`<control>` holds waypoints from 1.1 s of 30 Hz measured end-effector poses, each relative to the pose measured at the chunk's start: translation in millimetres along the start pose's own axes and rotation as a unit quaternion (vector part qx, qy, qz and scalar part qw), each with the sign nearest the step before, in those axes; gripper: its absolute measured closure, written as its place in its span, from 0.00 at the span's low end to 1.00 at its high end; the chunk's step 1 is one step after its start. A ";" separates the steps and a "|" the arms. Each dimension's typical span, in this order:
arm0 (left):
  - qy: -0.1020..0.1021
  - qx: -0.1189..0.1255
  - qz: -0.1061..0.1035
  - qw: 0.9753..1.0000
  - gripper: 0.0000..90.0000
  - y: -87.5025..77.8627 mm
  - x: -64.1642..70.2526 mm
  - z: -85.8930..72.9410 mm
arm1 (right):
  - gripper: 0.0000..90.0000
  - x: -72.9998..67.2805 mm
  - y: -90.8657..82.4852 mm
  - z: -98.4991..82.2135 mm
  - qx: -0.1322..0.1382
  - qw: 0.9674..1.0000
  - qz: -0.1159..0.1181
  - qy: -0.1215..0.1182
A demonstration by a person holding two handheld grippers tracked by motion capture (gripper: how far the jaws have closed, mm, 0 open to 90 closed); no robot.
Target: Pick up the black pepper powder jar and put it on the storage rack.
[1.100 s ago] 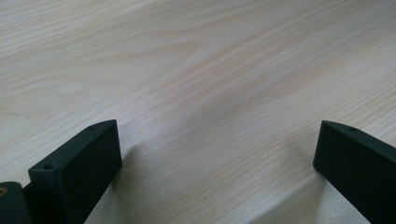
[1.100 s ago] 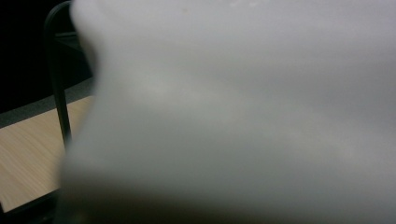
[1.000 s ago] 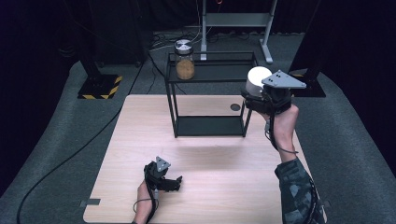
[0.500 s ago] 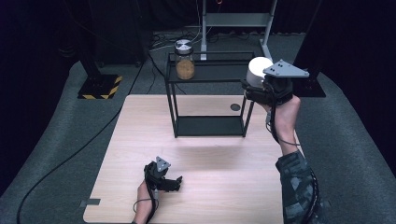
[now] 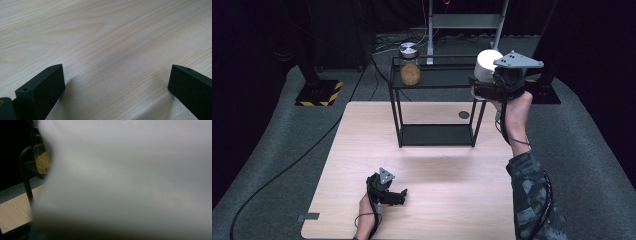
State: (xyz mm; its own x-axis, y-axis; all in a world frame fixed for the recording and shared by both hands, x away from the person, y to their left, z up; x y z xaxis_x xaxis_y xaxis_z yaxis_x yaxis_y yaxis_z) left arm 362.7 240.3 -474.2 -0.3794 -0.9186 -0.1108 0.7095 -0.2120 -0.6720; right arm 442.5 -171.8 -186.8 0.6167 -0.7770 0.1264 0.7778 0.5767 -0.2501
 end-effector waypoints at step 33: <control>0.003 0.002 -0.005 1.000 0.00 0.3 -0.1 -0.3 | 0.33 28.2 47.6 41.4 -0.043 0.998 0.015 0.049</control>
State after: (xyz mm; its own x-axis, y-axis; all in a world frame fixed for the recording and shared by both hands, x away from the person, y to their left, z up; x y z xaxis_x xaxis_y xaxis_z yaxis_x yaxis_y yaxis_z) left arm 362.8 240.5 -474.6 -0.3897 -0.9146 -0.1079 0.7079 -0.2225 -0.6703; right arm 501.9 -155.9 -155.4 0.6208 -0.7836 0.0237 0.7437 0.5791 -0.3341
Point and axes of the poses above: each handheld gripper's, and its own axes: y roughly forward along the jaws, z roughly out of its top, x roughly to its right, the point moved 6 cm from there along y, roughly forward along the jaws, and after that the axes turned 9 degrees about z, right-handed, at the moved point
